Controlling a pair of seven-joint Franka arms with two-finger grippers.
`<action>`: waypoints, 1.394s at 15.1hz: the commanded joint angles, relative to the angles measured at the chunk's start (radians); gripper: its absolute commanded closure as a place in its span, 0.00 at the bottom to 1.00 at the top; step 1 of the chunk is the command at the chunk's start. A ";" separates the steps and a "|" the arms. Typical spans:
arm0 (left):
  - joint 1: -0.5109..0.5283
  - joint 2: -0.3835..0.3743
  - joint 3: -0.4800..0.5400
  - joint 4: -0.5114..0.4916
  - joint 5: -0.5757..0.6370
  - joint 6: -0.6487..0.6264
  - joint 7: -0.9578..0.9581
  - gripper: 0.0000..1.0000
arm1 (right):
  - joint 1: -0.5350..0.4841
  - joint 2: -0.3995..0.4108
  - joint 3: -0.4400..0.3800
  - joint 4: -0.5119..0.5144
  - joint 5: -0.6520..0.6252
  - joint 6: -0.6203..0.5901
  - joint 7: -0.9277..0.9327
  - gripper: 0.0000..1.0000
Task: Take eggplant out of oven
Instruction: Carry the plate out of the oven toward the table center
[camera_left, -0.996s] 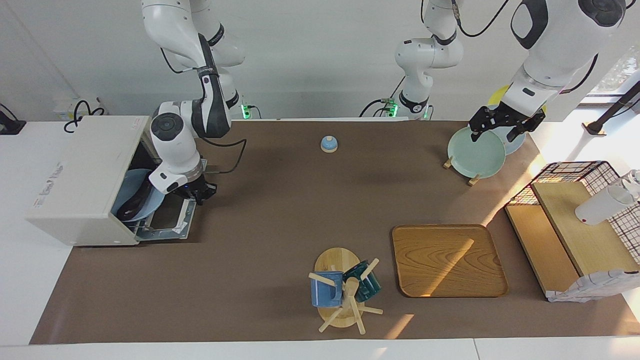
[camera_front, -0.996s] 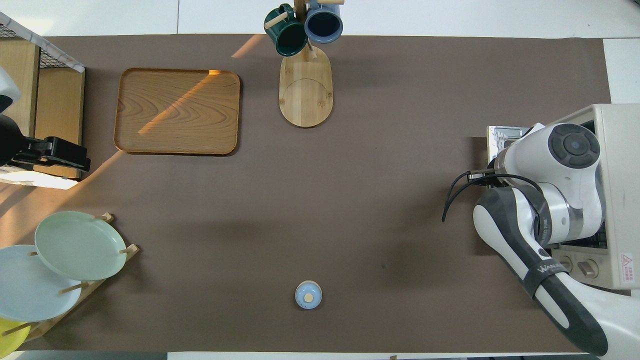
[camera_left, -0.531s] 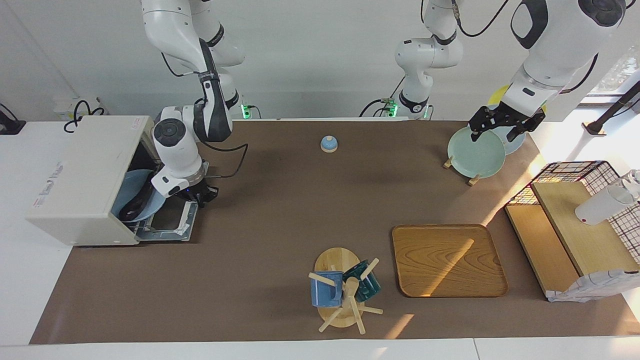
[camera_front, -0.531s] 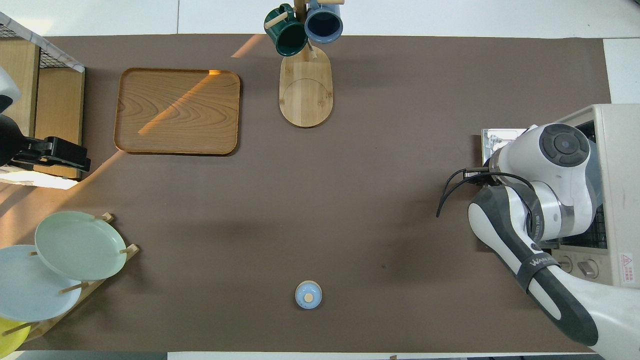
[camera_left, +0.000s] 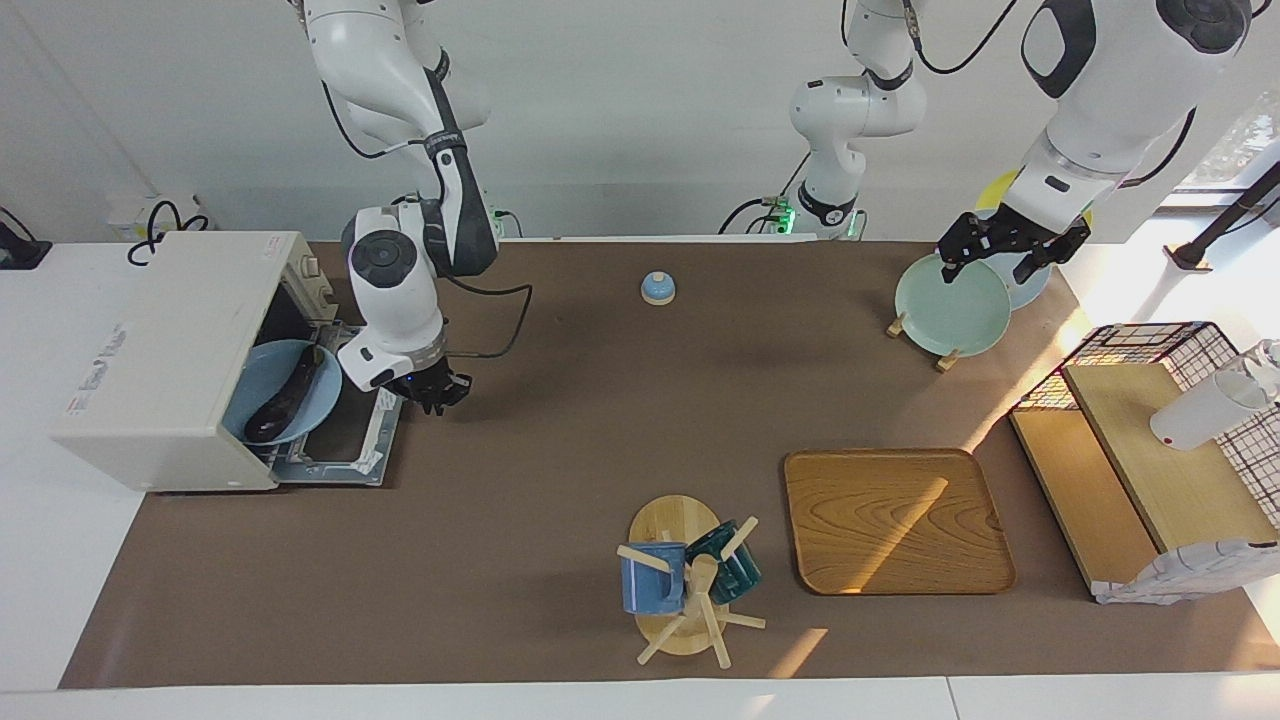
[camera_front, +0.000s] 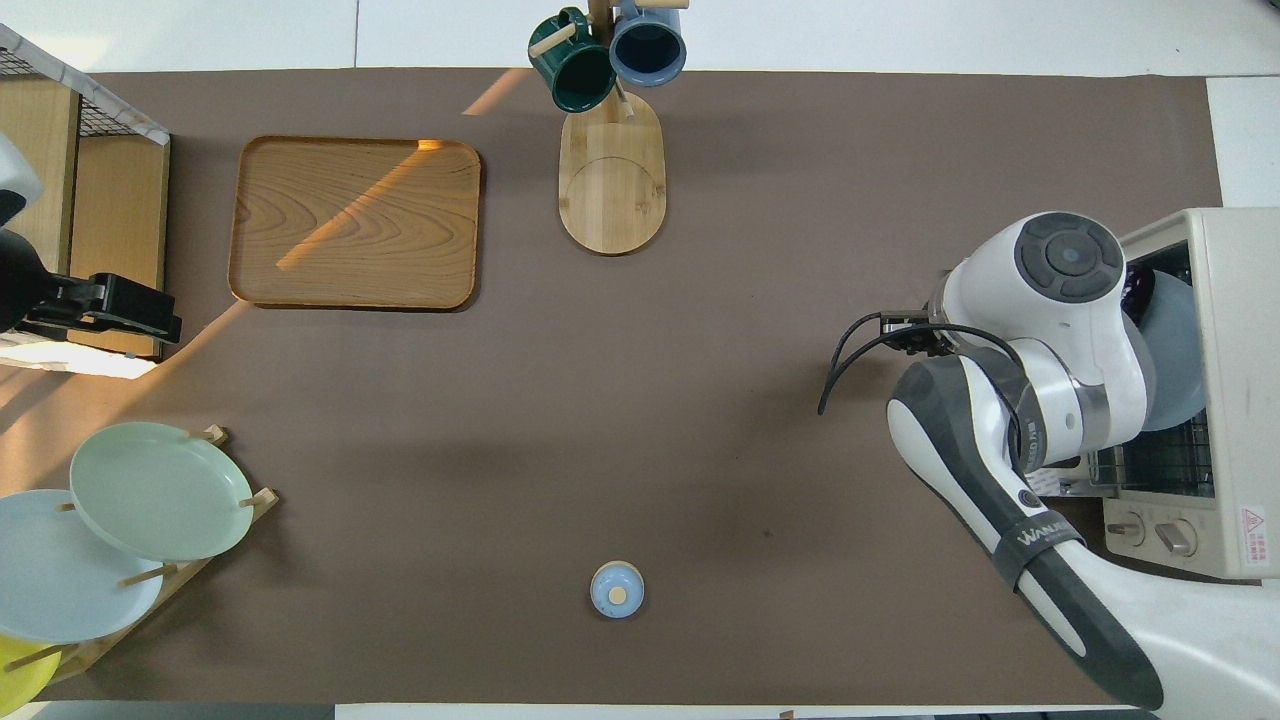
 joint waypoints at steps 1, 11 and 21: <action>0.013 -0.005 -0.009 0.004 0.021 -0.009 0.004 0.00 | -0.039 -0.018 -0.011 0.028 -0.028 -0.051 -0.058 0.46; 0.019 -0.005 -0.009 0.002 0.021 0.002 0.010 0.00 | -0.185 -0.083 -0.011 -0.005 -0.026 -0.108 -0.289 0.32; 0.028 -0.005 -0.011 -0.008 0.016 0.042 0.007 0.00 | -0.220 -0.118 -0.011 -0.118 -0.024 -0.007 -0.353 1.00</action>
